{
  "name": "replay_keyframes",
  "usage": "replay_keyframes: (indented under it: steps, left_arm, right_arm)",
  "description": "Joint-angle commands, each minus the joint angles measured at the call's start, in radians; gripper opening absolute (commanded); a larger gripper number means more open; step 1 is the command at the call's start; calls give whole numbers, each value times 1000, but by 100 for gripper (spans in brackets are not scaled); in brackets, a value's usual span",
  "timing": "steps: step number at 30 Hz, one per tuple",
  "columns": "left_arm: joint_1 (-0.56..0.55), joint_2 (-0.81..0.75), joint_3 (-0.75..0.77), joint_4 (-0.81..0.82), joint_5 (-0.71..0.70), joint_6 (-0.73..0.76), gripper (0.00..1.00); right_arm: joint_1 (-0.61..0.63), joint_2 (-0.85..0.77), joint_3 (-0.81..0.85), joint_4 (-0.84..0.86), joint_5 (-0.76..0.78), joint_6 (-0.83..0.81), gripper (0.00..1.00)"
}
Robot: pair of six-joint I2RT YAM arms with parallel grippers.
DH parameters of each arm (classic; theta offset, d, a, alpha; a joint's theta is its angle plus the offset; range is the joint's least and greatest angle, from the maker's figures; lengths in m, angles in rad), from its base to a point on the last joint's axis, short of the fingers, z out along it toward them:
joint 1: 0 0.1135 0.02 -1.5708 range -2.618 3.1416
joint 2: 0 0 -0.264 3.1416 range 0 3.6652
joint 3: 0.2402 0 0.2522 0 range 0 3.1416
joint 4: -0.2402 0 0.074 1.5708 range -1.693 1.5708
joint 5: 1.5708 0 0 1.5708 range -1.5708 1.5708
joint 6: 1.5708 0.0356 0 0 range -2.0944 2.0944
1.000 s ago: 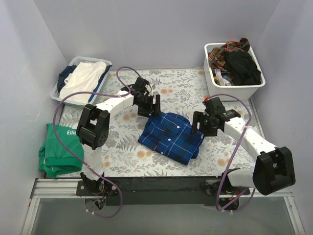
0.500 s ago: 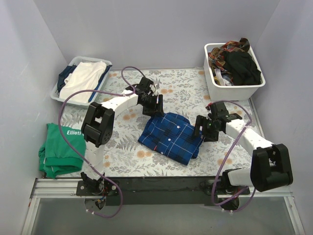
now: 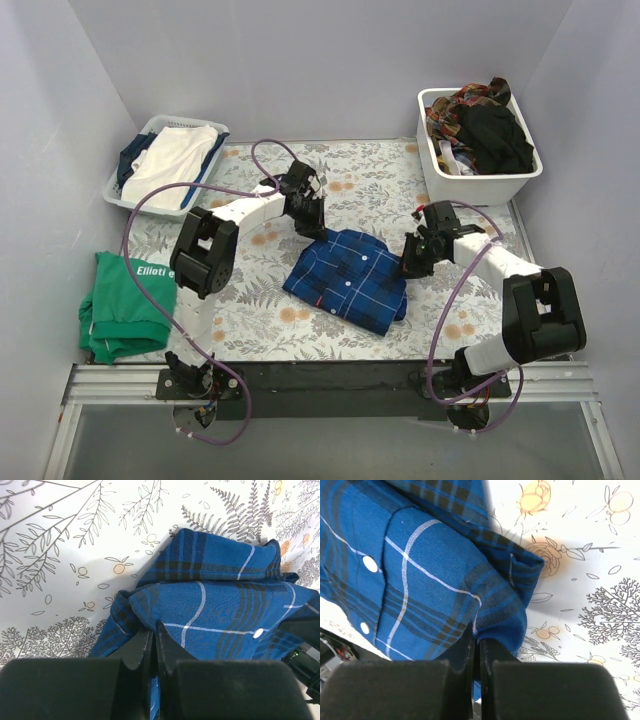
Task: Fold and stack the long sleeve shirts
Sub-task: Fold the shirt
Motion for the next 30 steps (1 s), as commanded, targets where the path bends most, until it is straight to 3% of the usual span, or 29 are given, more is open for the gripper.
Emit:
replay_keyframes:
  steps: [1, 8, 14, 19, 25, 26, 30]
  left_arm:
    - [-9, -97, -2, 11, -23, 3, 0]
    - [-9, -228, -28, 25, -87, 9, 0]
    - [-9, -263, -27, 26, -165, -20, 0]
    - [-9, -214, 2, 12, -199, -46, 0]
    - [-7, -64, 107, -41, -339, -110, 0]
    - [-7, -35, 120, -49, -351, -123, 0]
    - [-7, -4, 128, -77, -449, -160, 0]
  right_arm:
    - [-3, -55, 59, 20, -8, -19, 1]
    - [-1, -160, 68, 10, -11, -57, 1]
    - [-1, -115, 108, 15, -31, -68, 1]
    - [-1, 10, 195, 32, -11, -87, 1]
    - [-1, 153, 292, 50, 20, -67, 2]
    - [-3, 171, 309, 50, 20, -68, 5]
    - [-4, 256, 379, 38, 8, -60, 36]
